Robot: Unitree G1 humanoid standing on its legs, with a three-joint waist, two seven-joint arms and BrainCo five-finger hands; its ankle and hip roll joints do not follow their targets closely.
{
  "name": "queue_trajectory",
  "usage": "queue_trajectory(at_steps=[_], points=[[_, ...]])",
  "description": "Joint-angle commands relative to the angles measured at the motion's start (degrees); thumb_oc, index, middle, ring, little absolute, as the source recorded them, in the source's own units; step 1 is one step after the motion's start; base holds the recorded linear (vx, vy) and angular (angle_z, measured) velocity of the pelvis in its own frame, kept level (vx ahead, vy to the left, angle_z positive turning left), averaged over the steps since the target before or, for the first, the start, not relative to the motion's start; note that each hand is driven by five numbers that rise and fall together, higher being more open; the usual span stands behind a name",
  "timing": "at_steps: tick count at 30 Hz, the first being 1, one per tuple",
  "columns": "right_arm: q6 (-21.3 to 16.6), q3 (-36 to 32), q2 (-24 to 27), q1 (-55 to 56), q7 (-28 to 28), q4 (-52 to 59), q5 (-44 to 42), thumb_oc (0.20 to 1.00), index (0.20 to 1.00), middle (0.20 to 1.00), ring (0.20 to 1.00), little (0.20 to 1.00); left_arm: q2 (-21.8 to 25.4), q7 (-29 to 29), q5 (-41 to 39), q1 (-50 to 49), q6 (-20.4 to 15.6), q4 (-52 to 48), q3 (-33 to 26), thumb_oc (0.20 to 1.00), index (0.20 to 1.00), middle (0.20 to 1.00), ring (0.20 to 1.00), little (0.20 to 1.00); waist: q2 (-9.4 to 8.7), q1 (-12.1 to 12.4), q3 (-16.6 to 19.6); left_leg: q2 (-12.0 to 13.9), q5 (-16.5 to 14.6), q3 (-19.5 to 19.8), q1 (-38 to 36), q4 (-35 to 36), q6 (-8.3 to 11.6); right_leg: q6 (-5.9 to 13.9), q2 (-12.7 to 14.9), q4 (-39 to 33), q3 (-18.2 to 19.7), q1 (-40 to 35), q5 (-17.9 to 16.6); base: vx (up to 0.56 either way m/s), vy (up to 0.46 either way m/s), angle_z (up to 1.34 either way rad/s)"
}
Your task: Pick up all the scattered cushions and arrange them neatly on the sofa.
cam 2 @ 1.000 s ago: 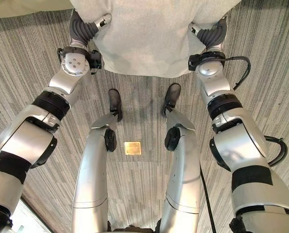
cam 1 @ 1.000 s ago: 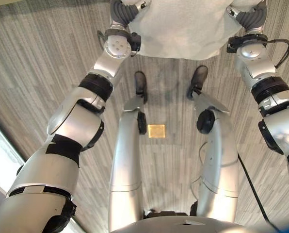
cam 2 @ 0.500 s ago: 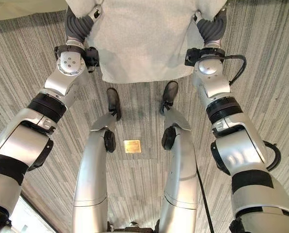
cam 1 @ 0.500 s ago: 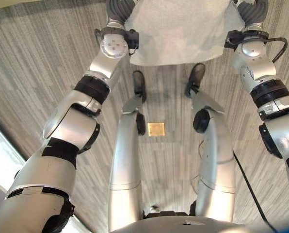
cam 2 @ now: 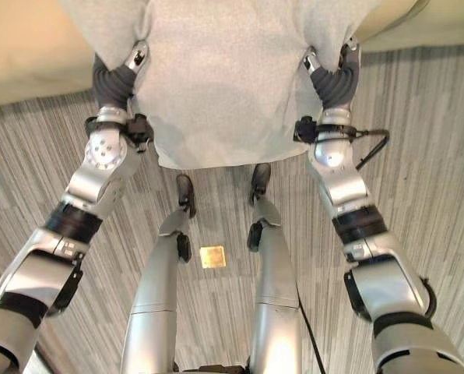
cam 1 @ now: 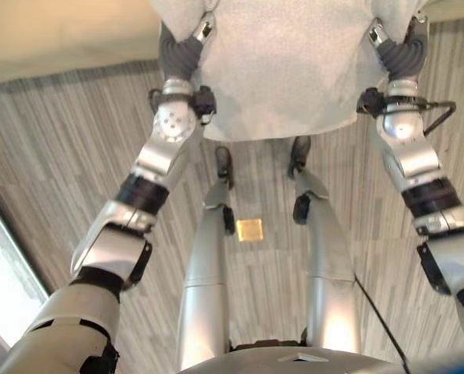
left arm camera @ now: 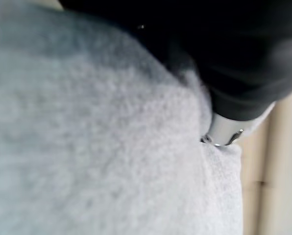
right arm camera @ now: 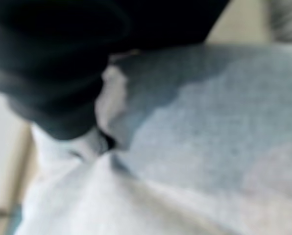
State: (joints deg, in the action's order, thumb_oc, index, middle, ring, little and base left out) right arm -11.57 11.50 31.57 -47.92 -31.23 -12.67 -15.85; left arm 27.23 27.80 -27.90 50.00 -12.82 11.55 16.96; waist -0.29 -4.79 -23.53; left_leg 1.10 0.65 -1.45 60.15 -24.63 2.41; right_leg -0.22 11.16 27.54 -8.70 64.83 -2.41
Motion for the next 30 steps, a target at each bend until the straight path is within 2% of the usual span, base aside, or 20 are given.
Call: queue_trajectory(at_steps=[1,2,7,8,14,17,22,25,26,28,30], points=[[-6.9,2.1,-5.1,2.5,3.0,4.8,6.1,0.200,0.200,0.200,0.200,0.200,-6.3,-3.2,3.7,-3.0,-7.9,-5.3,2.9,0.200,0.200,0.200,0.200,0.200,1.02,-0.5,12.3,-0.1,-5.0,4.3,-4.9,3.7,1.32,6.51,-1.1,-4.1,1.6,-7.4,3.4,-0.04,-0.023,0.02],[-7.0,1.0,-5.7,6.9,4.3,6.8,6.0,0.200,0.200,0.200,0.200,0.200,-6.0,-4.4,4.3,-6.7,-7.5,-6.3,2.9,0.200,0.200,0.200,0.200,0.200,0.59,-0.6,12.8,-0.1,-5.0,4.3,-10.2,5.6,1.46,6.56,-1.1,-6.5,1.2,-12.4,3.1,0.03,-0.038,-0.01],[-7.5,-0.9,-8.0,17.1,7.8,9.5,3.5,0.200,0.200,0.200,0.200,0.200,-7.0,-7.6,4.3,-15.2,-6.6,-7.5,3.2,0.200,0.200,0.200,0.200,0.200,-0.34,-0.7,13.6,0.3,-5.4,3.7,-22.7,9.3,1.68,6.51,-1.5,-10.8,0.3,-24.2,3.2,0.07,-0.025,-0.05],[-7.5,-1.4,-8.8,20.6,8.7,10.1,3.2,0.200,0.200,0.200,0.200,0.200,-7.7,-8.7,4.2,-18.5,-6.4,-7.5,3.2,0.200,0.200,0.200,0.200,0.200,-0.66,-0.7,13.8,0.6,-5.6,3.3,-28.2,10.9,1.79,6.48,-1.9,-12.6,0.0,-29.4,3.4,0.10,-0.034,-0.03],[-6.5,-2.9,-9.8,27.9,10.3,10.8,3.3,0.200,0.200,0.200,0.200,0.200,-8.3,-10.2,3.9,-25.5,-5.5,-8.0,2.6,0.200,0.200,0.200,0.200,0.200,-1.24,-1.0,14.7,1.3,-5.5,1.7,-39.6,14.7,1.92,6.41,-3.3,-16.8,0.0,-40.9,3.8,0.11,-0.025,-0.14],[-5.0,-3.9,-8.8,32.7,11.7,10.2,4.4,0.200,0.200,0.200,0.200,0.200,-7.8,-11.3,3.8,-29.8,-4.8,-7.9,2.1,0.200,0.200,0.200,0.200,0.200,-1.39,-1.5,16.7,2.4,-4.8,0.8,-46.7,17.9,2.34,6.21,-4.6,-19.5,0.3,-47.6,4.3,0.13,-0.075,-0.10],[-3.9,-4.6,-7.9,37.0,13.2,9.8,5.7,0.200,0.200,0.200,0.200,0.200,-7.7,-12.8,4.2,-33.3,-4.0,-7.3,1.6,0.200,0.200,0.200,0.200,0.200,-1.77,-2.0,18.5,3.7,-4.8,-0.6,-52.4,19.5,3.09,5.58,-7.2,-22.6,1.6,-54.0,5.5,0.08,-0.083,-0.12],[-3.3,-5.2,-7.2,39.6,14.0,8.7,6.1,0.200,0.200,0.200,0.200,0.200,-8.0,-13.9,4.2,-34.6,-3.3,-5.9,2.0,0.200,0.200,0.200,0.200,0.200,-2.33,-2.4,19.1,4.4,-5.1,-0.5,-53.2,16.6,3.72,4.53,-8.6,-25.0,2.6,-57.9,6.1,0.10,-0.137,-0.06],[-2.9,-5.3,-6.7,40.9,14.8,8.0,6.3,0.200,0.200,0.200,0.200,0.200,-8.0,-14.4,4.0,-36.1,-3.0,-5.8,1.7,0.200,0.200,0.200,0.200,0.200,-2.80,-2.4,19.6,4.5,-5.9,-0.3,-53.7,13.6,3.55,3.93,-9.3,-25.7,3.3,-60.0,6.2,0.11,-0.112,0.00],[-2.8,-5.4,-6.5,41.5,15.0,7.9,6.1,0.200,0.200,0.200,0.200,0.200,-8.2,-14.4,3.7,-36.1,-2.9,-5.8,2.0,0.200,0.200,0.200,0.200,0.200,-3.12,-2.2,19.2,4.4,-5.2,0.4,-53.2,11.8,3.57,3.73,-9.2,-26.0,3.5,-60.9,6.3,0.08,-0.061,-0.08],[-2.8,-5.7,-6.4,41.8,15.3,7.3,5.6,0.200,0.200,0.200,0.200,0.200,-8.6,-14.9,3.4,-36.3,-2.7,-5.4,2.4,0.200,0.200,0.200,0.200,0.200,-3.57,-2.3,19.3,3.7,-5.8,0.8,-52.5,12.7,2.81,3.73,-9.1,-26.5,3.8,-61.5,6.4,0.07,-0.015,-0.17]])
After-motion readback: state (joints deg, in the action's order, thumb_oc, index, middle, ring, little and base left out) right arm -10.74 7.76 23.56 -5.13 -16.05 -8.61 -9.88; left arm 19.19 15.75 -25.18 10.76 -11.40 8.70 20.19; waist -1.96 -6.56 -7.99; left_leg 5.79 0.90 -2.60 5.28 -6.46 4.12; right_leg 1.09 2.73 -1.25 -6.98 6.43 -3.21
